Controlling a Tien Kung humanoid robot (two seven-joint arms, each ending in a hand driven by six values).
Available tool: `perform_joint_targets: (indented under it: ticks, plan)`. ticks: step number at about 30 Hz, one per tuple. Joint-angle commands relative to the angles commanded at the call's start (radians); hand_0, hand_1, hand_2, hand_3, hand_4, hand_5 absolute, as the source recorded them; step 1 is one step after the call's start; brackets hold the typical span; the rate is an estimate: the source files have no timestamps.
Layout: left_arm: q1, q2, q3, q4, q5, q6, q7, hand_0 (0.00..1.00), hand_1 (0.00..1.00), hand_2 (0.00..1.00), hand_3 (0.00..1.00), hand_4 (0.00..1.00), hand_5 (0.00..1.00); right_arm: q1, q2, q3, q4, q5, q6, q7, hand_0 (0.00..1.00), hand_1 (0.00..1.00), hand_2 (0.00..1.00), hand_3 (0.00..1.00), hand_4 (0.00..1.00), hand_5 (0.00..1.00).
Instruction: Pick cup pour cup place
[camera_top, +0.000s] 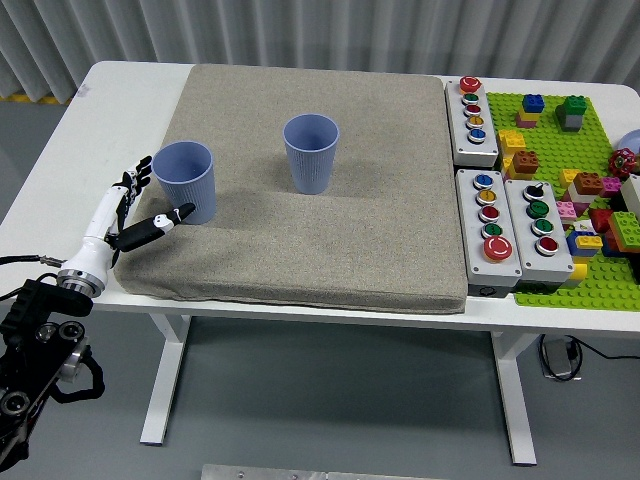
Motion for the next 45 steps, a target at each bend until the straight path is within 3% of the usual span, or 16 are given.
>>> perform_joint_targets:
  ticks: [45]
  plan:
    - [-0.140,-0.026,0.086,0.133,0.006,0.009,-0.006,0.997,0.980,0.998,0.998,0.998,0.444,0.017,-0.002,0.008,0.000,-0.016,0.005,-0.001,0.693,0.662,0.609,0.611,0.002,0.342]
